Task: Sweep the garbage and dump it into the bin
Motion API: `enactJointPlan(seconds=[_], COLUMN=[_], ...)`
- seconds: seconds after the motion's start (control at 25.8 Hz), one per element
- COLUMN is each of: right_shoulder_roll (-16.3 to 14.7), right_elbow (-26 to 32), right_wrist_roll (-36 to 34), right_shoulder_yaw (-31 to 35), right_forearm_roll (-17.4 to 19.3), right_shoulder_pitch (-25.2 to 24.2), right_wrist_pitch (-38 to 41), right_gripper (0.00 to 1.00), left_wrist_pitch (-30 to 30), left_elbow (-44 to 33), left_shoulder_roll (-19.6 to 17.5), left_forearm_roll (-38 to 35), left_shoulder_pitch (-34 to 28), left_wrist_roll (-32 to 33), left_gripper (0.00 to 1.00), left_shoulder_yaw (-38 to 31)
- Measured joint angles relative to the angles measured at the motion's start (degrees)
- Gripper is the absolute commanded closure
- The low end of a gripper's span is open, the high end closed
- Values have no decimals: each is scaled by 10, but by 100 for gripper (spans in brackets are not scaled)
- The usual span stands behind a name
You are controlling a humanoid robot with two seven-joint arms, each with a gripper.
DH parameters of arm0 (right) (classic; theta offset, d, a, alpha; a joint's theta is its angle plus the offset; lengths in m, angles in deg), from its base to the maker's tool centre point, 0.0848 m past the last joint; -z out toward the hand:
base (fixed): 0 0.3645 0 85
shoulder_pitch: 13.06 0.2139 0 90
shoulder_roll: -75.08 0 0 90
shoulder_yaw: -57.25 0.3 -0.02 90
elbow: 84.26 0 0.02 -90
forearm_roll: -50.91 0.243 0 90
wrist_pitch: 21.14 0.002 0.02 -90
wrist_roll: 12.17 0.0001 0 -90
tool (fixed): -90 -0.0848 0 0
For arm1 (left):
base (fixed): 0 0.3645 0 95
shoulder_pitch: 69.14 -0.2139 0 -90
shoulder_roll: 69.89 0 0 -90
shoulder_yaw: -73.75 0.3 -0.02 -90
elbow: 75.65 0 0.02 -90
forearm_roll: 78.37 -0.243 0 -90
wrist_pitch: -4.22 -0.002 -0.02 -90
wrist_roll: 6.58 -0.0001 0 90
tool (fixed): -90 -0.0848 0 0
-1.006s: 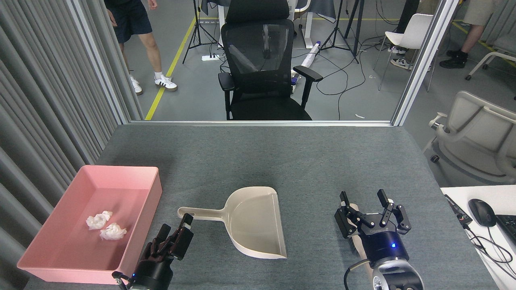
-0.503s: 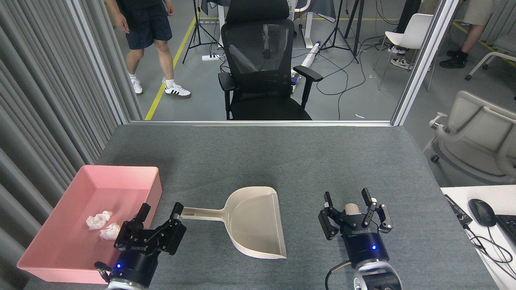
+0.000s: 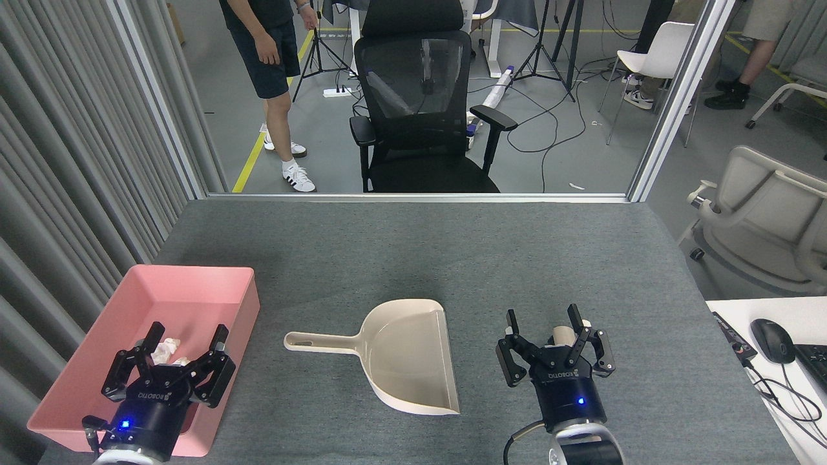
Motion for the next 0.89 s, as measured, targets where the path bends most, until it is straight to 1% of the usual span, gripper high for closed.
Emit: enactJointPlan(seconds=[0.15,0.27,0.58,0.74,0.89], right_shoulder_roll=[17,23,26,13,-24], right_elbow=[-28,-40,-32,-12,0], right_wrist_roll=[1,3,5,7,2], right_shoulder_yaw=[-1,-3,-25,-25,-7], right_forearm_roll=[1,0,-2,-1,12], right_shoulder_pitch=[19,26,20,-3,-23], right_wrist_pitch=[-2,-3,3,4,11], right_gripper=[1,1,1,1,1], left_wrist_pitch=[-13,-15,-16,-17,-17], left_elbow=[-3,2,18,28,30], left_shoulder_roll=[5,10,7,7,7], left_forearm_roll=[-7,-8,-9,-7,-5], left_shoulder_pitch=[-15,-20,-17,-13,-9], left_wrist_roll=[0,-2,-4,-4,-4], left_gripper=[1,1,1,1,1], left_shoulder_yaw=[2,2,0,-2,-2])
